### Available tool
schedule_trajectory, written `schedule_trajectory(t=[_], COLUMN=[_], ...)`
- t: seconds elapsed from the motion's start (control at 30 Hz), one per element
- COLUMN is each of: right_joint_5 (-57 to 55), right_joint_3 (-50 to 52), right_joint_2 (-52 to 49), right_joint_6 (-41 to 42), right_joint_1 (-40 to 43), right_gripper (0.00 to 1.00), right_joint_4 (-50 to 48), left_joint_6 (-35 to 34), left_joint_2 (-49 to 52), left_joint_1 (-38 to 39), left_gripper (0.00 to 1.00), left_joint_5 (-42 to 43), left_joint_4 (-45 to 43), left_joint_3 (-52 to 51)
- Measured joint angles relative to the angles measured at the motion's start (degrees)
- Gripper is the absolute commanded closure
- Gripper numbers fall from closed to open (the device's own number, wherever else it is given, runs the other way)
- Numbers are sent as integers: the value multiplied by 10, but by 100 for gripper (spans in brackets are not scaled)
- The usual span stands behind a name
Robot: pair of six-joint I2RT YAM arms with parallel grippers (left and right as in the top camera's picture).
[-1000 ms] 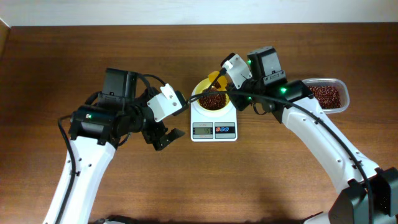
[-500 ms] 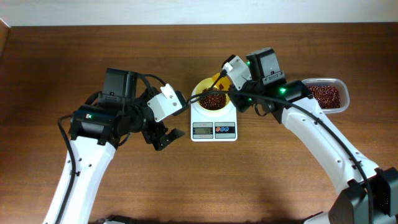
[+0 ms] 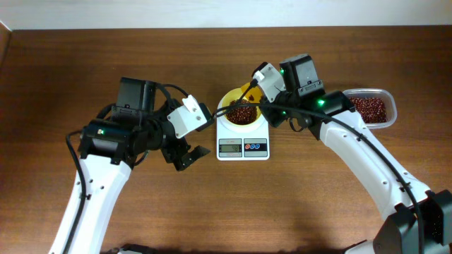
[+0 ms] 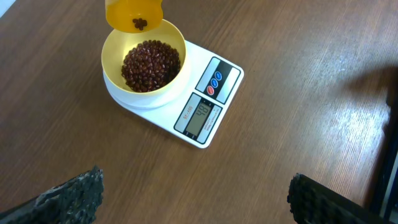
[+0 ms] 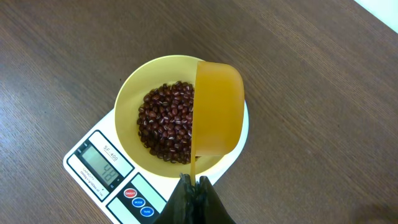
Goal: Scoop item into bowl and weigh 50g on scale
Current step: 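Tip the scoop with the right gripper to add beans to the bowl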
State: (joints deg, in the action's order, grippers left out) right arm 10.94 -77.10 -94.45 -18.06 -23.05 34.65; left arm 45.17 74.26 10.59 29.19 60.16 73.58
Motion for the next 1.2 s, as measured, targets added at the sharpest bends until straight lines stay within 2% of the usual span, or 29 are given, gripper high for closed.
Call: schedule_trajectory(t=[0.5,0.6,0.93,1.2], right_joint_5=[-9,-33,-98,-34], right_joint_3=[-3,-7,-8,-8], right_joint_2=[0,0,0,0], right_joint_6=[0,0,-29,-11], right_joint_1=[-18,-26,-40,-26], right_gripper=[96,96,96,96], right_joint_4=[0,22,5,-10], left_joint_6=[0,0,0,0], left_joint_2=[0,0,0,0], left_joint_1=[0,0,0,0], left_gripper=[1,1,1,1], left_joint_5=[0,0,0,0], left_joint_4=[0,0,0,0], left_joint_3=[0,0,0,0])
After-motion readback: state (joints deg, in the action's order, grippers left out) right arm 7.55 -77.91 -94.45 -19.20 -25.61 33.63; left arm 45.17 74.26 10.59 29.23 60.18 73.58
